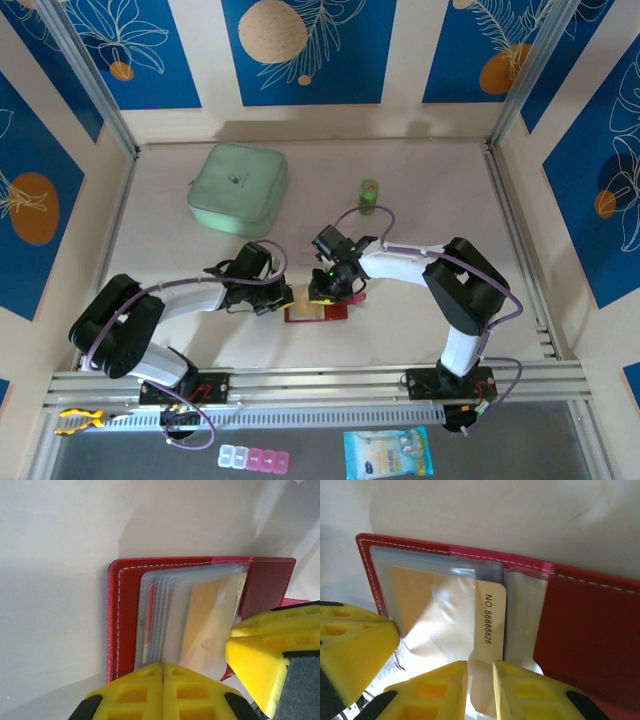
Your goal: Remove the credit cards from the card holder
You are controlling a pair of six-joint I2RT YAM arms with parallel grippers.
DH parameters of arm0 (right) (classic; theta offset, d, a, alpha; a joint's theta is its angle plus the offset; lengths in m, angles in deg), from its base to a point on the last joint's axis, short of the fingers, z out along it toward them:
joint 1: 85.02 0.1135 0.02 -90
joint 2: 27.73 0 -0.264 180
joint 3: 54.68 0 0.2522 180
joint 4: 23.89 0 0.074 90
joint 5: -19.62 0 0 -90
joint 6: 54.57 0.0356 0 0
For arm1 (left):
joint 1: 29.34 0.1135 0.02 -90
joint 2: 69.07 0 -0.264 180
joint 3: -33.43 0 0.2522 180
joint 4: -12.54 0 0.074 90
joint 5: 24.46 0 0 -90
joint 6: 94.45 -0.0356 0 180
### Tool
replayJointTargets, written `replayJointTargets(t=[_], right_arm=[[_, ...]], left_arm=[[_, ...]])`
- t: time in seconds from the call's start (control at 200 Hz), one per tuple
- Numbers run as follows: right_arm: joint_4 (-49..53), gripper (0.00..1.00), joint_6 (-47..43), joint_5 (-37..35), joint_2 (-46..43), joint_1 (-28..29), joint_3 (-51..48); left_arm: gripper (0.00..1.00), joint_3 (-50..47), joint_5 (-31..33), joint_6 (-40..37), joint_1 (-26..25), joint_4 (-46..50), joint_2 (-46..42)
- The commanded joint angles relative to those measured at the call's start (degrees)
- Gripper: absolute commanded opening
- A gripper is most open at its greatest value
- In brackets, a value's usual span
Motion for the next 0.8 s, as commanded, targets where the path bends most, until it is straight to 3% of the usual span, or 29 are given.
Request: replayJointTargets(t=[0.0, 0.45, 0.685, 0.795], right_arm=[[3.8, 0.23, -0.3, -2.4, -1.1, 0.2, 0.8], [1.8, 0.24, 0.7, -2.6, -5.9, -0.6, -2.0], [-6.3, 0.26, 0.8, 3.6, -8.0, -2.0, -6.7], [-5.6, 0.26, 1.7, 3.4, -7.8, -2.6, -7.1]], left_arm=[[0.00, -0.6, 1.3, -0.2, -0.5, 2.3, -0.6], [0.00, 3.7, -0.2, -1.9, -1.0, 4.3, -2.0], [0.00, 6.3, -0.6, -1.9, -3.7, 3.8, 0.9], [0.00, 7.3, -0.3, -2.4, -4.8, 3.8, 3.2]])
